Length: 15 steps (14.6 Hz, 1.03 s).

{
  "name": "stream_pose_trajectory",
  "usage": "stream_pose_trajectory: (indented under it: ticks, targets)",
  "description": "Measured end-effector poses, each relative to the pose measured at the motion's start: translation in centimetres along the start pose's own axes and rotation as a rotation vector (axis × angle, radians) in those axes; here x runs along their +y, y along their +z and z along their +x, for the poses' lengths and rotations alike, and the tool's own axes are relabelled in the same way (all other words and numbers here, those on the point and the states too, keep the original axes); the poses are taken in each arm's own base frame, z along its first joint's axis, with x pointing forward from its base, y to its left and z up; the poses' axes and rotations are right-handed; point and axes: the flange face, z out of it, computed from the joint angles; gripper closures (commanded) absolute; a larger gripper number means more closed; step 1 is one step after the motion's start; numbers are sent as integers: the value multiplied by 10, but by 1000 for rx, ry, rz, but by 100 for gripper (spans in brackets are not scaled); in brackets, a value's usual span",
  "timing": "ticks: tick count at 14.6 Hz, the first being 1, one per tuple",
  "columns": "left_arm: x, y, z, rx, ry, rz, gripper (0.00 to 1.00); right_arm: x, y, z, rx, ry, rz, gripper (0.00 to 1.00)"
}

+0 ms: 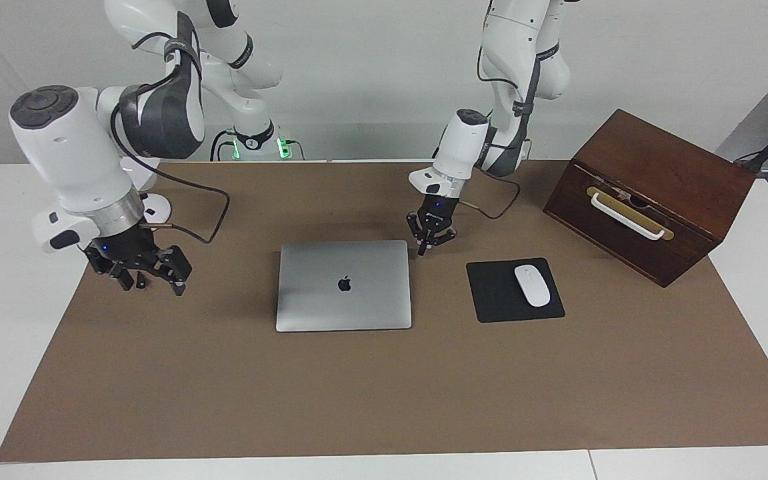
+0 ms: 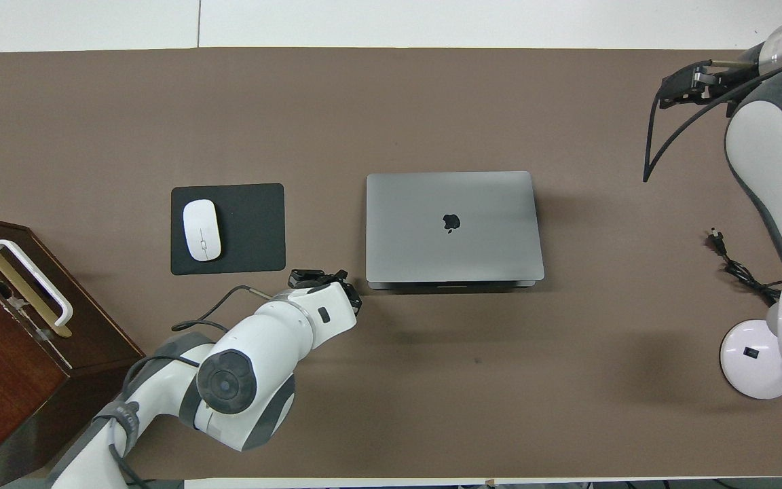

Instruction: Close laptop with both arms

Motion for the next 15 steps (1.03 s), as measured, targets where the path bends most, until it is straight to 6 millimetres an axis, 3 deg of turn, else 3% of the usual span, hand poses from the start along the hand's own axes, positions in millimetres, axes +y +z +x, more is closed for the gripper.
stream_pose_trajectory:
  ticks: [6, 7, 8, 9, 12, 15]
  targets:
    - [-30, -63, 31, -176, -69, -3, 100, 4, -3, -6, -40, 5, -5, 0]
    - [-38, -70, 40, -187, -85, 1, 90, 5, -2, -8, -54, 6, -7, 0]
    - [-47, -78, 50, -196, -94, 7, 54, 7, -2, -10, -69, 9, -10, 0]
    - [-57, -87, 59, -206, -100, 18, 1, 12, -1, -12, -87, 16, -13, 0]
    - [-92, -117, 86, -211, -150, 43, 0, 38, 2, -15, -123, 51, -22, 0]
    - [-125, -143, 104, -191, -203, 62, 0, 41, 6, -23, -146, 52, -24, 0]
